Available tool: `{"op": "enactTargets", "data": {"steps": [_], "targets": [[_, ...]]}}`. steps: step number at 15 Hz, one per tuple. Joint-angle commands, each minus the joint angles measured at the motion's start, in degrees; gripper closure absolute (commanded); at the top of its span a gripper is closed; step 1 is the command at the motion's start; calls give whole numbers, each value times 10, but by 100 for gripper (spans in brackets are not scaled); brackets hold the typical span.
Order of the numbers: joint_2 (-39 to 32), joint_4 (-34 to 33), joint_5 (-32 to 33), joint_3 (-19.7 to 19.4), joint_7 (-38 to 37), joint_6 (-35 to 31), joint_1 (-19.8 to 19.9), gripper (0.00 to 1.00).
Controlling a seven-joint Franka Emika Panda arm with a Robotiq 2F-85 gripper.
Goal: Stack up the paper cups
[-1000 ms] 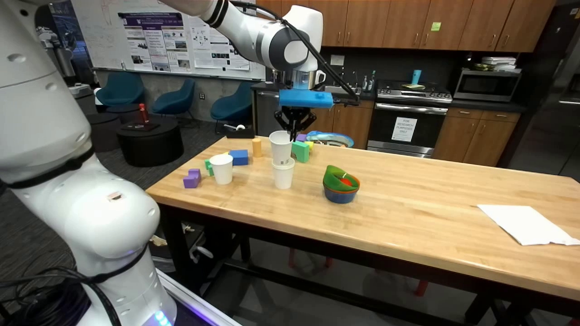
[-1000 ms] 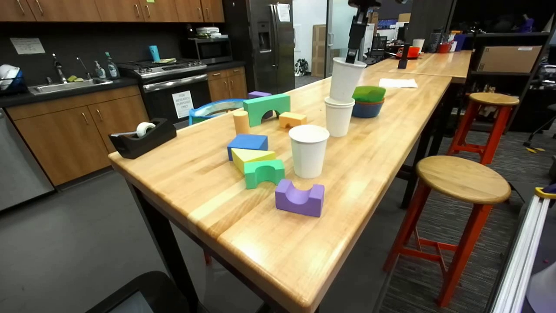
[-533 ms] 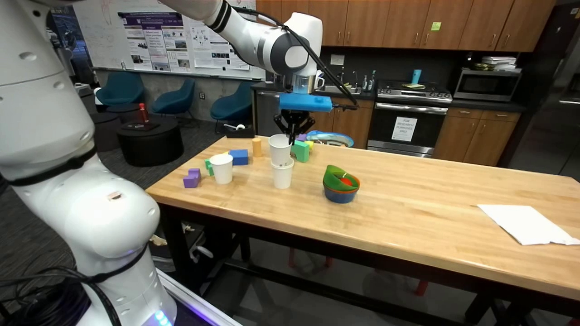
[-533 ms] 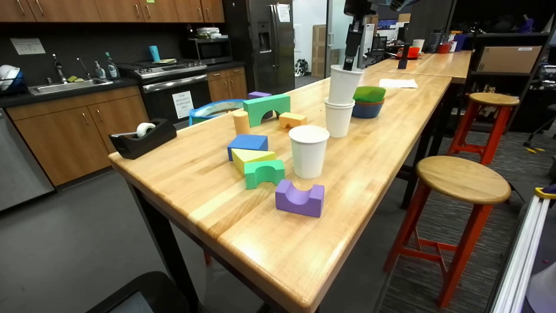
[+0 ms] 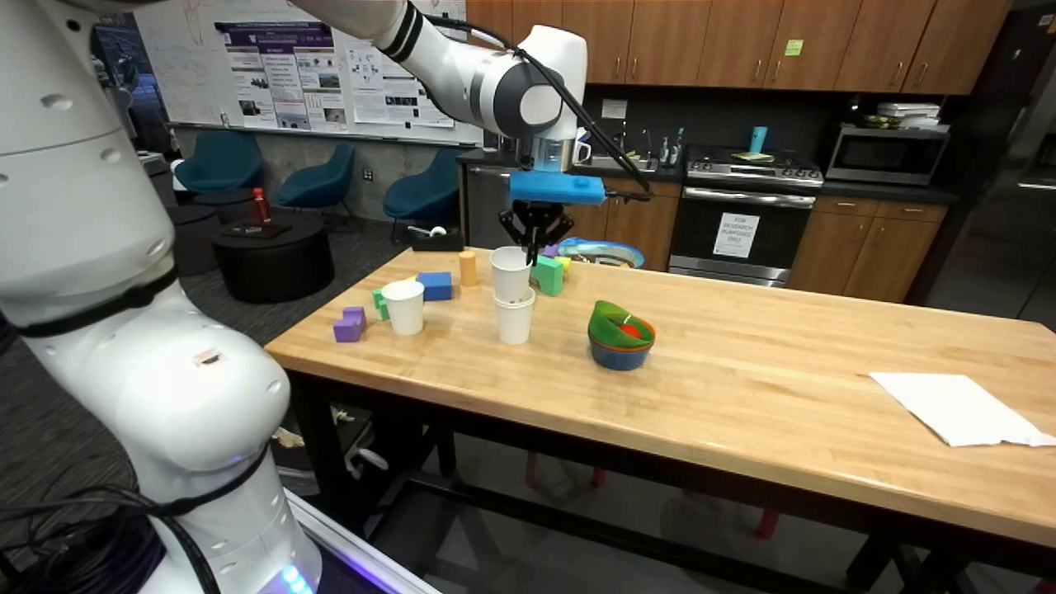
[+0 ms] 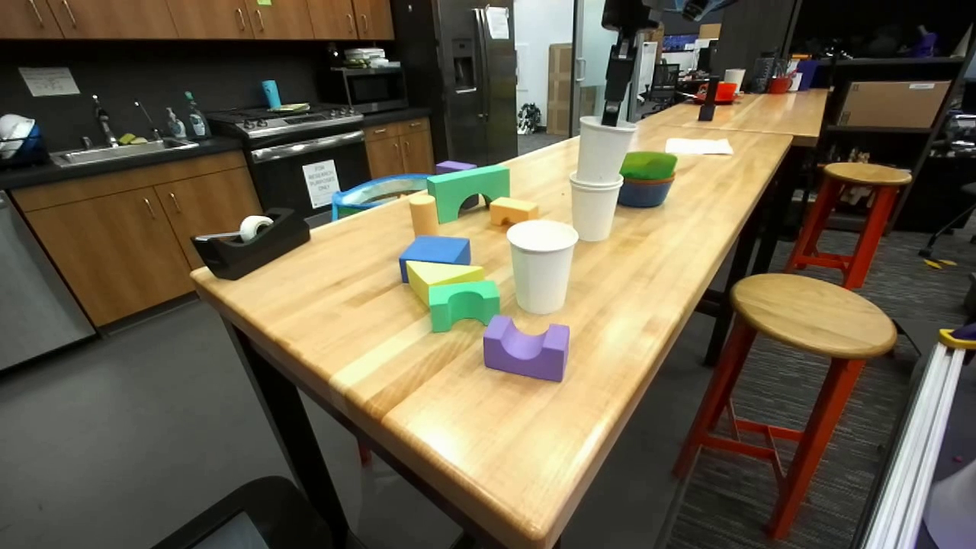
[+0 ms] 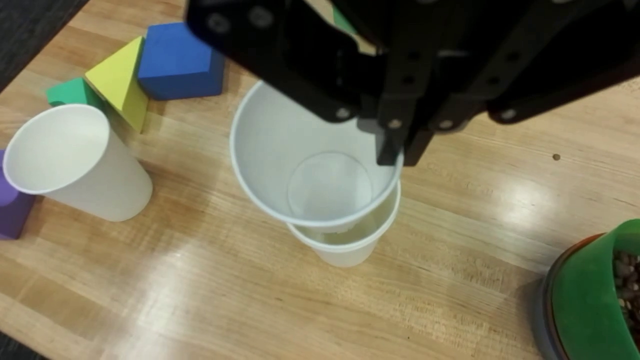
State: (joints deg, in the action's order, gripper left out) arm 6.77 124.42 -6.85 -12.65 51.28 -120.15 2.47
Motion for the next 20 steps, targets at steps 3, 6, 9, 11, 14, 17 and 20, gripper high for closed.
{"op": "enactTargets", "data": {"steps": [3, 6, 9, 11, 14, 17, 20], "targets": [[-11, -8, 17, 19, -14, 0, 13, 99], [-16, -5, 26, 25, -20, -4, 14, 99], [-23, -1, 41, 30, -31, -8, 13, 99], [-29, 1, 49, 34, -36, -10, 13, 99], [-35, 5, 61, 39, -40, -14, 13, 99], [-38, 8, 67, 44, -42, -18, 12, 99], [-38, 12, 68, 47, -42, -22, 12, 70]]}}
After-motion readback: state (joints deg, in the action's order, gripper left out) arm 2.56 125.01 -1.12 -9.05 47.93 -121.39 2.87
